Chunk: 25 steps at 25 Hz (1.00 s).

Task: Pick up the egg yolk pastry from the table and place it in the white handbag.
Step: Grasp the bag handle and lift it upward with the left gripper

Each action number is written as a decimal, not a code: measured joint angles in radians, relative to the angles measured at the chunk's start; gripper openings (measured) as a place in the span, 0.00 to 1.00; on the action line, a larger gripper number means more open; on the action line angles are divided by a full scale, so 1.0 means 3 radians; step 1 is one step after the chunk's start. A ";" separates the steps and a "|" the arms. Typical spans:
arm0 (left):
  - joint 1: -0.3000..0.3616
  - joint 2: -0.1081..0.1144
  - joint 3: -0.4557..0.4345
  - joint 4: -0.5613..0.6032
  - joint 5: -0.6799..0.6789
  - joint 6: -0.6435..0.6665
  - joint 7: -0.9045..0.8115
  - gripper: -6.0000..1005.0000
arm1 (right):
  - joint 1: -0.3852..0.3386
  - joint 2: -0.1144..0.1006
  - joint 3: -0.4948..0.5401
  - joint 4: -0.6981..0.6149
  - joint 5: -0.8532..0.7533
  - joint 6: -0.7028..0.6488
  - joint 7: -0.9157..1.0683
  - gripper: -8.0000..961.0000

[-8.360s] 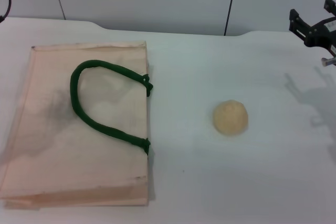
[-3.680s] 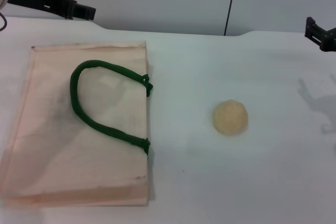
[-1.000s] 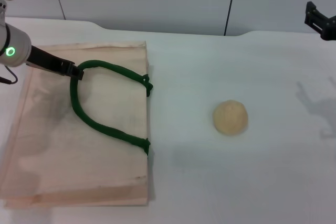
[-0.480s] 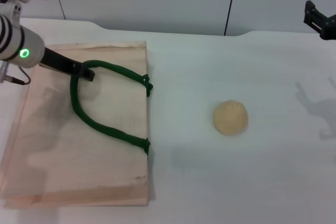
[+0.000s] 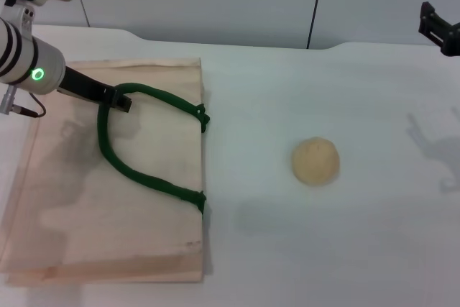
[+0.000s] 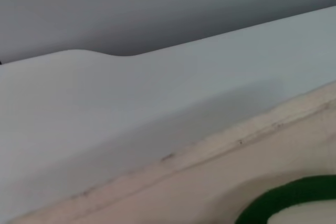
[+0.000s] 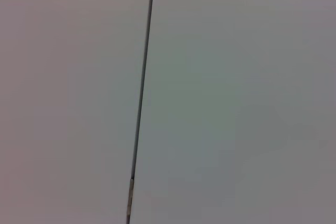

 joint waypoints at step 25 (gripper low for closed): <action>0.0275 0.0000 -0.0029 0.0715 -0.1022 -0.0637 0.0815 0.15 | 0.0013 0.0000 0.0015 -0.0065 -0.0086 -0.0039 -0.0013 0.89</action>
